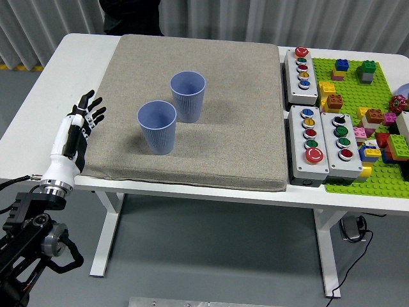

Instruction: Pick cup pour cup place

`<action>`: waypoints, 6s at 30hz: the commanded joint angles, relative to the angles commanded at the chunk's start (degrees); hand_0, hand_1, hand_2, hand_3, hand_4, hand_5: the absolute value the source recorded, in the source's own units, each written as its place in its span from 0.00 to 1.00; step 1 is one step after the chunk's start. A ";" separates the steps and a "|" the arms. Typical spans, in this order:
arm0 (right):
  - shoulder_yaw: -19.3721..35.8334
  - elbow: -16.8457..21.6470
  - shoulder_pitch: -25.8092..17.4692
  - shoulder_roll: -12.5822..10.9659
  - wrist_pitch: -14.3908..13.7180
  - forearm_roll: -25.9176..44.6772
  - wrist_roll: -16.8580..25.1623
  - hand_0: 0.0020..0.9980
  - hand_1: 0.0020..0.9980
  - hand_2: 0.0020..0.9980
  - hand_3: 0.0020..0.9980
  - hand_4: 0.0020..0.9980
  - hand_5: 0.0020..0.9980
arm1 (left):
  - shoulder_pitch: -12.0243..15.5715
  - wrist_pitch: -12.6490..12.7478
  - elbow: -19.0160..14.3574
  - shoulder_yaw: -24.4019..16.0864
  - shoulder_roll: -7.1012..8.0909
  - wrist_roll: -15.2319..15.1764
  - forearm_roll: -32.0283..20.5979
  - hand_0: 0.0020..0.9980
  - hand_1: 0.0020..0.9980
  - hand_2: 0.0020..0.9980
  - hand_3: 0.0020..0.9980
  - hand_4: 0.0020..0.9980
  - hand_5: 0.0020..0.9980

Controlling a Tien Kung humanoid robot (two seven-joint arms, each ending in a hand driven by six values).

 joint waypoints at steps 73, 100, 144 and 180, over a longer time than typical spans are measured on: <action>-1.15 0.00 0.64 -0.03 -0.35 1.69 0.13 0.70 0.63 0.59 0.59 0.00 0.25 | -14.07 -2.41 16.50 6.92 -7.14 8.34 27.60 0.92 0.93 1.00 1.00 0.94 0.35; -1.24 0.00 1.00 -0.09 -0.24 1.77 0.16 0.70 0.63 0.59 0.59 0.00 0.25 | -18.67 -2.49 22.04 8.09 -8.91 7.80 25.27 0.92 0.93 1.00 1.00 0.94 0.38; -1.28 0.00 1.46 -0.18 -0.09 1.75 0.08 0.70 0.63 0.60 0.59 0.00 0.26 | -20.02 -1.08 23.76 8.98 -10.22 5.08 24.20 0.59 0.47 0.47 0.48 0.91 0.34; -2.09 0.00 1.64 -0.83 -0.27 3.17 0.39 0.70 0.63 0.60 0.59 0.00 0.25 | -30.45 -8.34 21.04 8.94 0.63 14.52 39.27 0.55 0.44 0.46 0.47 0.87 0.27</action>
